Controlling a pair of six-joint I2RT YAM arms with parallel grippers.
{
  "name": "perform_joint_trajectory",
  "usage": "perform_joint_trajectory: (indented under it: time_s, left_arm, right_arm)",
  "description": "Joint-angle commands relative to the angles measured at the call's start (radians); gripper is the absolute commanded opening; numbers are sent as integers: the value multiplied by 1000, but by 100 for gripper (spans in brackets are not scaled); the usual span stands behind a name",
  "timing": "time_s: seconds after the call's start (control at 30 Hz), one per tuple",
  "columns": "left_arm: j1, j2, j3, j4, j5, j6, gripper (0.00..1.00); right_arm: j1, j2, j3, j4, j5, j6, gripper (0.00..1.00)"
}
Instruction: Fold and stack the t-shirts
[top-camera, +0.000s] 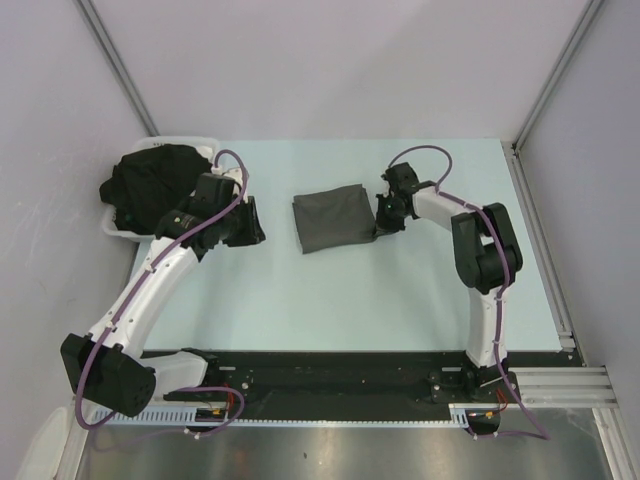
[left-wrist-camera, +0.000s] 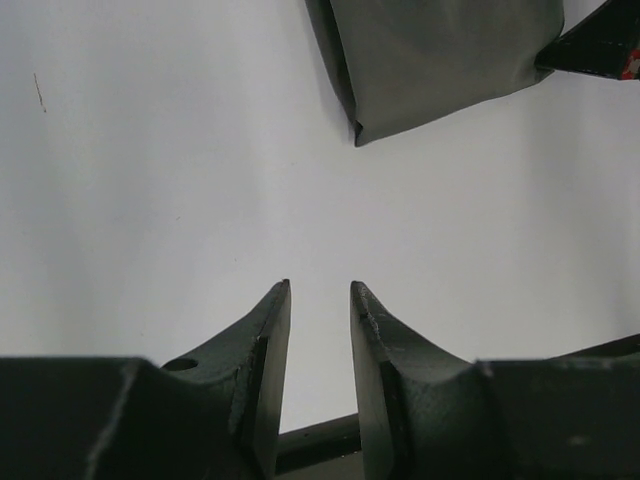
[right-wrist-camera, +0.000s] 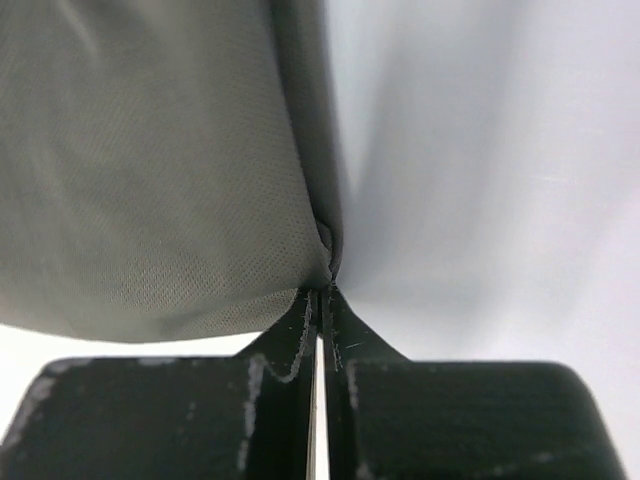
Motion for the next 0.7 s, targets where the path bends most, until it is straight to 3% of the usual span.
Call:
perform_joint_trajectory:
  time_s: [0.0,0.67]
  left_arm:
    - [-8,0,23,50,31,-10,36]
    - [-8,-23,31,78,68,-4,36]
  right_arm:
    - [-106,-32,1,-176,139,-103,0]
    - [-475,-147,-1,-367,261,-252,0]
